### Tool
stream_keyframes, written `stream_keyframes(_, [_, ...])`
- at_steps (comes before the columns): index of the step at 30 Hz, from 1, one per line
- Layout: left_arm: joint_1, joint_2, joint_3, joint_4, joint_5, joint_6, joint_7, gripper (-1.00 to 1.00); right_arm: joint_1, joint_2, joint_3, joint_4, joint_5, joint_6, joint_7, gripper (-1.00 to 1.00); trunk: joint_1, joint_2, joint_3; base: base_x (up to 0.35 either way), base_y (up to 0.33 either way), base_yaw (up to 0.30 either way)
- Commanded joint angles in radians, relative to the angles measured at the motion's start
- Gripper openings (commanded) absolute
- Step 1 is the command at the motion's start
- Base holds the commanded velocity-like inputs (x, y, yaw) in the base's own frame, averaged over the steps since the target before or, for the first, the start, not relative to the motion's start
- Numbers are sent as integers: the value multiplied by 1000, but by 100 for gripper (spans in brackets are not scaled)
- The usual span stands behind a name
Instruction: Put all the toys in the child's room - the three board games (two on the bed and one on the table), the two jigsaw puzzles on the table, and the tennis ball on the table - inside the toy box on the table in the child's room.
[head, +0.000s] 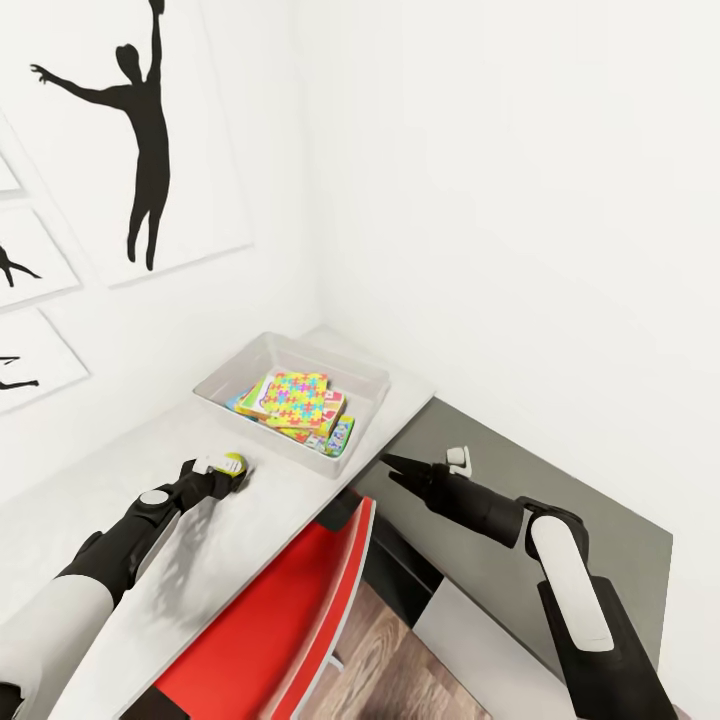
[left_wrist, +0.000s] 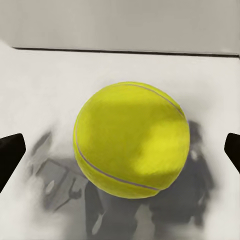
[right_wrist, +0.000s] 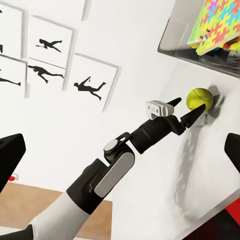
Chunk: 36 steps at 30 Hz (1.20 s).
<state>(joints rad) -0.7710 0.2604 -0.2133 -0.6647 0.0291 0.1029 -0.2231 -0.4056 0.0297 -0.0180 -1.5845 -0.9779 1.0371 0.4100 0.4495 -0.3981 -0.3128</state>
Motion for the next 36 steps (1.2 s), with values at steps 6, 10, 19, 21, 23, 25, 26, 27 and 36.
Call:
stream_keyframes(6, [-1, 1, -3, -2, 3, 6, -1, 100, -1, 1, -2, 0, 8, 4, 9, 100, 1, -2, -7, 0, 0, 0])
stream_keyframes(10, [-1, 1, -3, -2, 3, 6, -1, 100, -1, 1, -2, 0, 8, 4, 9, 100, 1, -2, -10, 0, 0, 0])
stream_keyframes(19, [-1, 1, -3, -2, 3, 6, -1, 100, -1, 1, -2, 0, 8, 4, 9, 100, 1, -2, -12, 0, 0, 0])
stream_keyframes(21, [-1, 1, -3, -2, 3, 6, -1, 100, -1, 1, -2, 0, 8, 4, 10, 100, 1, -2, -12, 0, 0, 0])
stream_keyframes(23, [-1, 1, -3, -2, 3, 6, -1, 100, -1, 1, -2, 0, 8, 4, 10, 100, 1, -2, -12, 0, 0, 0])
stream_keyframes(25, [-1, 1, -3, -2, 3, 6, -1, 100, -1, 1, -2, 0, 8, 4, 10, 100, 1, -2, -12, 0, 0, 0])
stream_keyframes(26, [-1, 1, -3, -2, 3, 6, -1, 100, -1, 1, -2, 0, 8, 4, 10, 100, 1, -2, -12, 0, 0, 0])
stream_keyframes(27, [-1, 1, -3, -2, 3, 6, -1, 100, -1, 1, -2, 0, 8, 4, 9, 100, 1, -2, -12, 0, 0, 0])
stream_keyframes(36, [-1, 0, -3, -3, 3, 6, 0, 100, -1, 1, -2, 0, 7, 4, 10, 100, 1, -2, -12, 0, 0, 0])
